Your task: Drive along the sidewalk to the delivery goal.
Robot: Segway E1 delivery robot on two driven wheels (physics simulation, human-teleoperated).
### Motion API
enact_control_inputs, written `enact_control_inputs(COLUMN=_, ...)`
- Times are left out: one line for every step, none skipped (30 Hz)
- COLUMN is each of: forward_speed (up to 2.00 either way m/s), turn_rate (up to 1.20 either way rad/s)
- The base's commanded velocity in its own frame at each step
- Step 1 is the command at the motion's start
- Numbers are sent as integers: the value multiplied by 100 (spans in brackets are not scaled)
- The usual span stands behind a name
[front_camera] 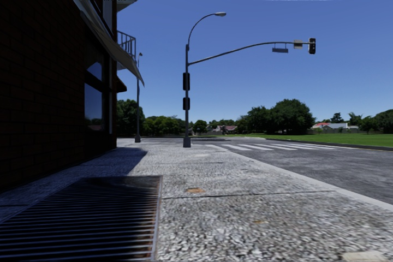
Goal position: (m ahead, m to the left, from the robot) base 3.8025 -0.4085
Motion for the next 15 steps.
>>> enact_control_inputs(forward_speed=137, turn_rate=-31)
enact_control_inputs(forward_speed=137, turn_rate=-31)
enact_control_inputs(forward_speed=137, turn_rate=-31)
enact_control_inputs(forward_speed=137, turn_rate=-31)
enact_control_inputs(forward_speed=137, turn_rate=-31)
enact_control_inputs(forward_speed=137, turn_rate=-31)
enact_control_inputs(forward_speed=137, turn_rate=-31)
enact_control_inputs(forward_speed=136, turn_rate=-31)
enact_control_inputs(forward_speed=136, turn_rate=-31)
enact_control_inputs(forward_speed=136, turn_rate=-31)
enact_control_inputs(forward_speed=136, turn_rate=-31)
enact_control_inputs(forward_speed=136, turn_rate=-31)
enact_control_inputs(forward_speed=136, turn_rate=-31)
enact_control_inputs(forward_speed=135, turn_rate=-31)
enact_control_inputs(forward_speed=135, turn_rate=-31)
